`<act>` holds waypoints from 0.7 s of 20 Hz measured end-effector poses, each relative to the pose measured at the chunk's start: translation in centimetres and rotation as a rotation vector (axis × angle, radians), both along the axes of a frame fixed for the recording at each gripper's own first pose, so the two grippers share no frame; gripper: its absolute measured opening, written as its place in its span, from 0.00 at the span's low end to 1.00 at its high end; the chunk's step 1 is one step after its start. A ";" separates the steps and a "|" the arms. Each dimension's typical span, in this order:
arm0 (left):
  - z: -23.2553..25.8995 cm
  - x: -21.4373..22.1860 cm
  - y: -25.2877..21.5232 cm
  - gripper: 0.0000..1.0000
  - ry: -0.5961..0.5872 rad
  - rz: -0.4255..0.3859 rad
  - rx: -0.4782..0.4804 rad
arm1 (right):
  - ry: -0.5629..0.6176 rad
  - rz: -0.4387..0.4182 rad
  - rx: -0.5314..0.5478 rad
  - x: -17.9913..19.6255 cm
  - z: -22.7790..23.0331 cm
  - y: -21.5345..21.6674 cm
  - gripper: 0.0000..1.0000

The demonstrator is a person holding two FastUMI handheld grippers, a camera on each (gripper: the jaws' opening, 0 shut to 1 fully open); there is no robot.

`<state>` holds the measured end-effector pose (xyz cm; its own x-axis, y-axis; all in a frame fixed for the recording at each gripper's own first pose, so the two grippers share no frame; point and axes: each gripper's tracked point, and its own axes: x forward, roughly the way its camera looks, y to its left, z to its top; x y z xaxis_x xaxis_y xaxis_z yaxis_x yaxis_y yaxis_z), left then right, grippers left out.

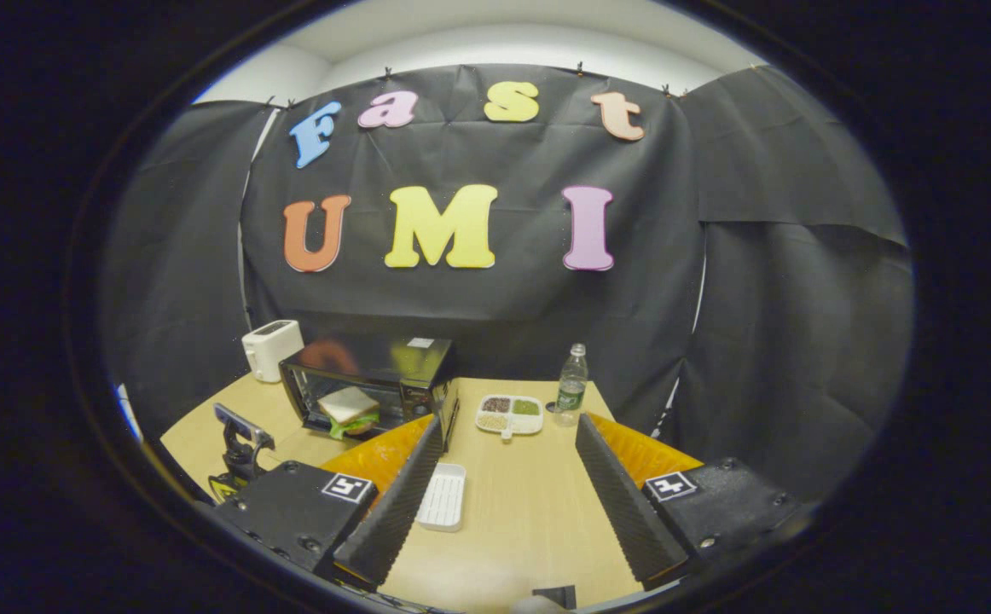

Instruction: Open the electric oven with the left hand, put the food in, and close the electric oven.

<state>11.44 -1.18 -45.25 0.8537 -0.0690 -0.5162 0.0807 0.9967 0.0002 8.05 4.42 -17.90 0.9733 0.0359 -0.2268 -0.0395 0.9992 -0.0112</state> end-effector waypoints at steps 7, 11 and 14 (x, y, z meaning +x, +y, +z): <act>0.7 0.4 0.2 0.93 0.016 0.005 -0.011 | 0.021 0.006 0.018 0.9 0.2 0.6 0.91; 2.0 0.7 0.1 0.93 0.006 -0.003 0.002 | 0.016 0.014 0.011 1.6 1.4 1.0 0.91; 3.3 1.0 0.2 0.93 0.003 0.006 -0.015 | 0.006 0.019 0.008 1.9 2.4 0.9 0.91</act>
